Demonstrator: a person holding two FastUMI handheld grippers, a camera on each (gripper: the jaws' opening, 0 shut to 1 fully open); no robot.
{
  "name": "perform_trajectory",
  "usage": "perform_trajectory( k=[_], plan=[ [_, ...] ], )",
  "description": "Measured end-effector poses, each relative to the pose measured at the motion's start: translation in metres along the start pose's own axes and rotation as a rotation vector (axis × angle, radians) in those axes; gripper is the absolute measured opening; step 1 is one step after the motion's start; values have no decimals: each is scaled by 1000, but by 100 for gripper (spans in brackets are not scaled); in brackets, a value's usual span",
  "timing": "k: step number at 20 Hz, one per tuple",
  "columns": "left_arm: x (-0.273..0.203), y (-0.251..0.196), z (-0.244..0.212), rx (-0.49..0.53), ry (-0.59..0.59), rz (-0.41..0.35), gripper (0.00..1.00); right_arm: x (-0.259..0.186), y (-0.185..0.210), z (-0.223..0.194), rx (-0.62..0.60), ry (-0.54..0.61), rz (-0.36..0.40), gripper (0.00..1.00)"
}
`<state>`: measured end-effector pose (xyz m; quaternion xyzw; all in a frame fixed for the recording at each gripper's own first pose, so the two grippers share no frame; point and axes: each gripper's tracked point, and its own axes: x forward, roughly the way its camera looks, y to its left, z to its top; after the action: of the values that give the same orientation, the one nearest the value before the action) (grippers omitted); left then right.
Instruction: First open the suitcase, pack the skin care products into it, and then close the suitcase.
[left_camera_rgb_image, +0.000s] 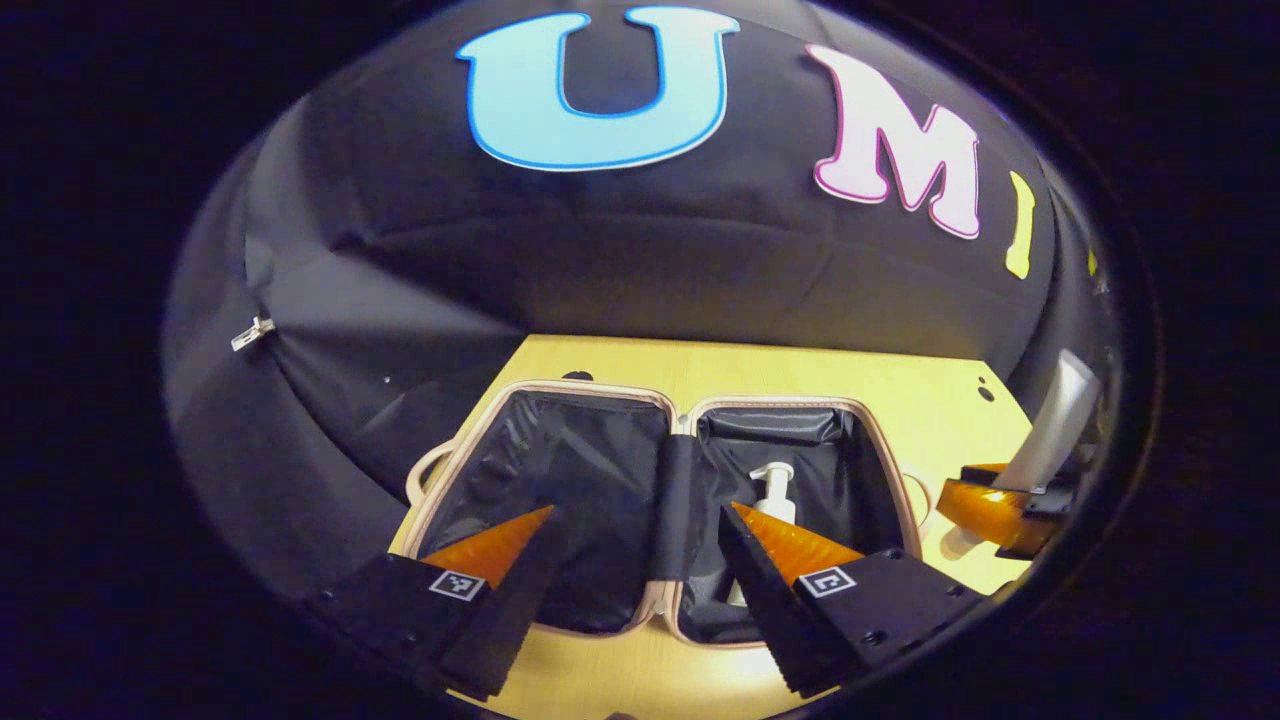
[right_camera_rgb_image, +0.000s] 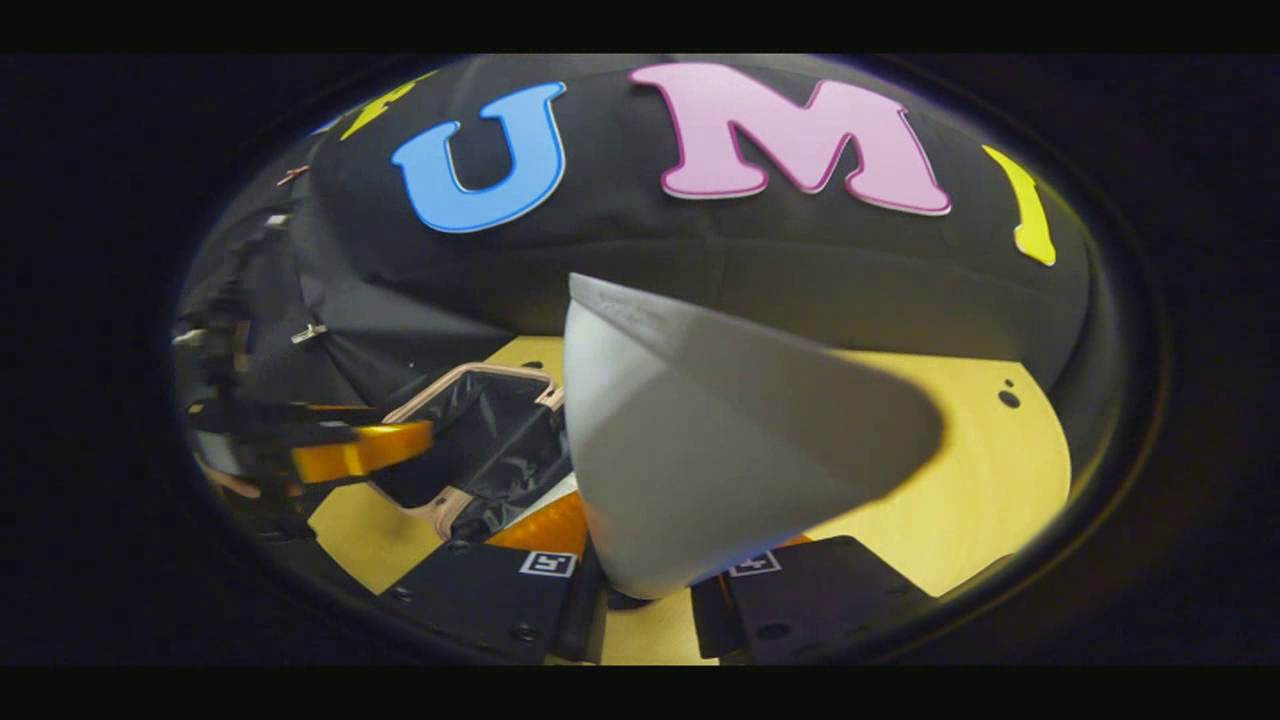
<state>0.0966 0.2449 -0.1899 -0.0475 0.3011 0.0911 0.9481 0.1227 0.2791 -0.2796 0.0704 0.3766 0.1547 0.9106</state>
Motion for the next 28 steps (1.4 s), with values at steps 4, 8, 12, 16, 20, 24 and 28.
perform_trajectory(
  k=[4, 8, 12, 16, 20, 24, 28],
  plan=[
    [-47, 36, 5, -113, -66, -9, 100, 38, 4, -35, 63, 155, -40, 30],
    [-74, 61, 1, -165, -88, -5, 99, 65, 2, -80, 120, 324, -100, 30],
    [-80, 79, -3, -165, -89, 5, 96, 78, -5, -108, 221, 456, -181, 31],
    [-76, 93, -11, -147, -75, 55, 96, 86, 1, -93, 320, 438, -187, 45],
    [-53, 115, -19, -153, -57, 88, 96, 65, 5, -59, 315, 327, -158, 90],
    [-15, 153, -15, -130, -61, 104, 96, 37, -8, -21, 237, 157, -167, 98],
    [32, 184, -4, -69, -40, 75, 96, -11, -31, 13, 151, -6, -186, 98]
  ],
)
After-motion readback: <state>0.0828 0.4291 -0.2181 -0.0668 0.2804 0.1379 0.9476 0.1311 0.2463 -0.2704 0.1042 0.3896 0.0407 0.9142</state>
